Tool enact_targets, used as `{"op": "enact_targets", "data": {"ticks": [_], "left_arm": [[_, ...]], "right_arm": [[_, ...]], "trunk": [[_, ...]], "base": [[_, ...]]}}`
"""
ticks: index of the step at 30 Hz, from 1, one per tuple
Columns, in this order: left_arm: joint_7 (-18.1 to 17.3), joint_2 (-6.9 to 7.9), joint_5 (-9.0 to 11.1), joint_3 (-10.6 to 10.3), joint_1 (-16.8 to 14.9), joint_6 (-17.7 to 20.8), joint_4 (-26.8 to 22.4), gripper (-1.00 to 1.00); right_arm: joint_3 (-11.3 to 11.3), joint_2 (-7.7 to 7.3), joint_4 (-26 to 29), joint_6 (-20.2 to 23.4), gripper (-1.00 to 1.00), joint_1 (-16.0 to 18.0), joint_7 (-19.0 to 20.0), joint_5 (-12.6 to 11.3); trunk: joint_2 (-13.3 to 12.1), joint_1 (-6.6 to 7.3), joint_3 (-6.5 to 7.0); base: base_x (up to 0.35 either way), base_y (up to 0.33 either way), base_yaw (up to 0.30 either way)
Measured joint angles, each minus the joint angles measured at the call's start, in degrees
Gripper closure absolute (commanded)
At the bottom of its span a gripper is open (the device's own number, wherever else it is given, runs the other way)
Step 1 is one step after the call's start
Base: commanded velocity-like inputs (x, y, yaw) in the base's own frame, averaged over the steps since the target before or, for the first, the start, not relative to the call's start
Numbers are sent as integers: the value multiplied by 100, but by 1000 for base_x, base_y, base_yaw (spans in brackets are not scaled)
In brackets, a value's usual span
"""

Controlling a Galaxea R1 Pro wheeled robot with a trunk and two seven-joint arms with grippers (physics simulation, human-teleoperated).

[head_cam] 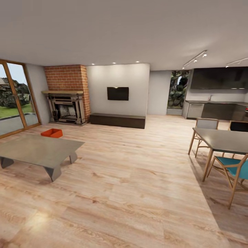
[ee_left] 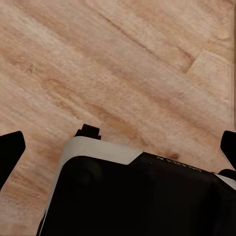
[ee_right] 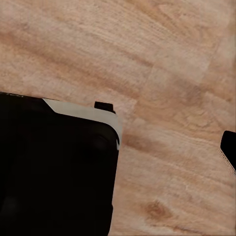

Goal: Move the two storage containers from the living room to the garage. In the garage, place one container on the floor and stack the other container on top of it (either order is fine).

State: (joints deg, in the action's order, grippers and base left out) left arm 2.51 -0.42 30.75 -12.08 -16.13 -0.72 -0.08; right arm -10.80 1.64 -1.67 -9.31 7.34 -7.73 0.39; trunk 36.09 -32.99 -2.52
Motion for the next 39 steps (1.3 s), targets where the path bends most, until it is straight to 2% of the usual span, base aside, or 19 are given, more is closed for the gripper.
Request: {"op": "enact_targets", "data": {"ticks": [39], "left_arm": [[1, 0, 0, 0, 0, 0, 0, -100]], "right_arm": [[-1, 0, 0, 0, -100, -1, 0, 0]], "trunk": [[0, 0, 0]], "base": [[326, 0, 0]]}}
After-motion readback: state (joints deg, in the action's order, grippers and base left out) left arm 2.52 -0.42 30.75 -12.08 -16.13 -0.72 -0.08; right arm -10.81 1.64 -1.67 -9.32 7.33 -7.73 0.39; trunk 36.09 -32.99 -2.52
